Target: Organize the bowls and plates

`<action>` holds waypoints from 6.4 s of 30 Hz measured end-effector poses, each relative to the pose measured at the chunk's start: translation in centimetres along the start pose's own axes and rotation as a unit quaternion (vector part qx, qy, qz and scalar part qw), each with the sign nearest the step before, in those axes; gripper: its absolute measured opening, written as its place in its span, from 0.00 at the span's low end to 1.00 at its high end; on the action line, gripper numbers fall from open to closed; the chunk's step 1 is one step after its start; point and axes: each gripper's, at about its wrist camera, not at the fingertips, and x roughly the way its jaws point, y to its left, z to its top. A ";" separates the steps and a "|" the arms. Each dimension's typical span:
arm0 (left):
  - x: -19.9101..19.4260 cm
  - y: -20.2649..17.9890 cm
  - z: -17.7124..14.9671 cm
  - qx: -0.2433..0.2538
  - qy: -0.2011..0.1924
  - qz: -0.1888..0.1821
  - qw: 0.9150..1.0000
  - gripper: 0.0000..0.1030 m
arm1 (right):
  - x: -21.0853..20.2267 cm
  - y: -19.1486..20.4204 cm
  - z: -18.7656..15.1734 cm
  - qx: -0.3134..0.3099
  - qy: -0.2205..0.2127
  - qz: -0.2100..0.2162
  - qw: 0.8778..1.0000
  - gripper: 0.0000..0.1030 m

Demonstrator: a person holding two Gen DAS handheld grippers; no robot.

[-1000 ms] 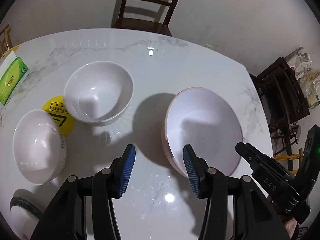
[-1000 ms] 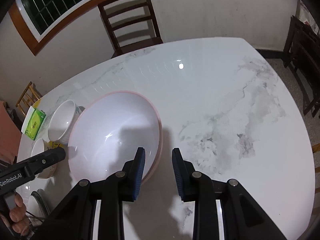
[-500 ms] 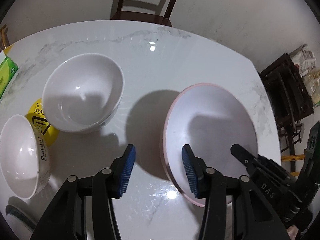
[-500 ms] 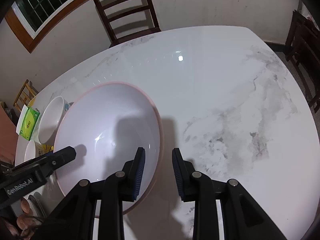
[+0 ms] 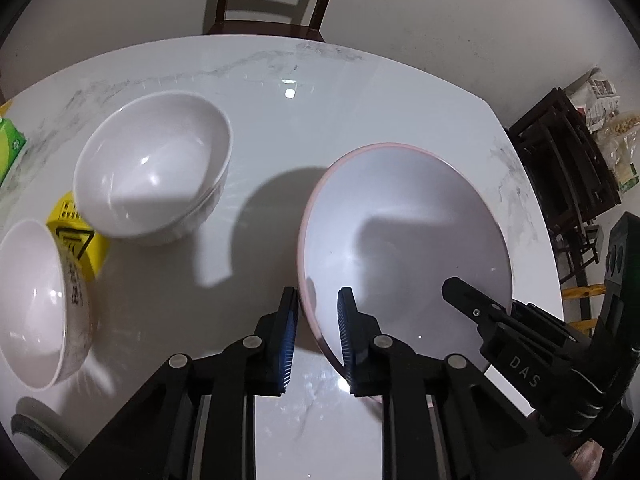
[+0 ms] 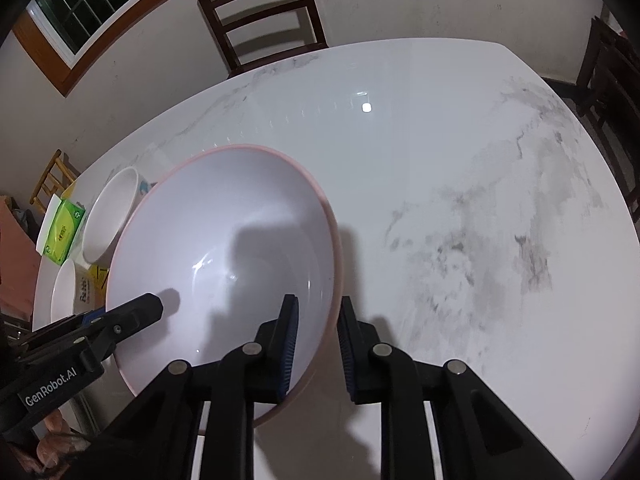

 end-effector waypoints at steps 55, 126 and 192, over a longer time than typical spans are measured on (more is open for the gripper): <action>-8.6 6.8 -18.2 -0.028 -0.001 0.016 0.999 0.14 | -6.1 7.4 -16.9 -0.038 0.034 0.039 0.998 0.21; -10.3 22.1 -5.2 -0.166 -0.079 0.074 0.980 0.25 | 0.8 22.8 -2.1 -0.150 0.054 0.119 0.980 0.34; -13.8 6.5 -10.0 -0.029 -0.051 0.034 0.998 0.11 | -11.4 13.9 -8.6 -0.115 -0.001 0.076 0.990 0.14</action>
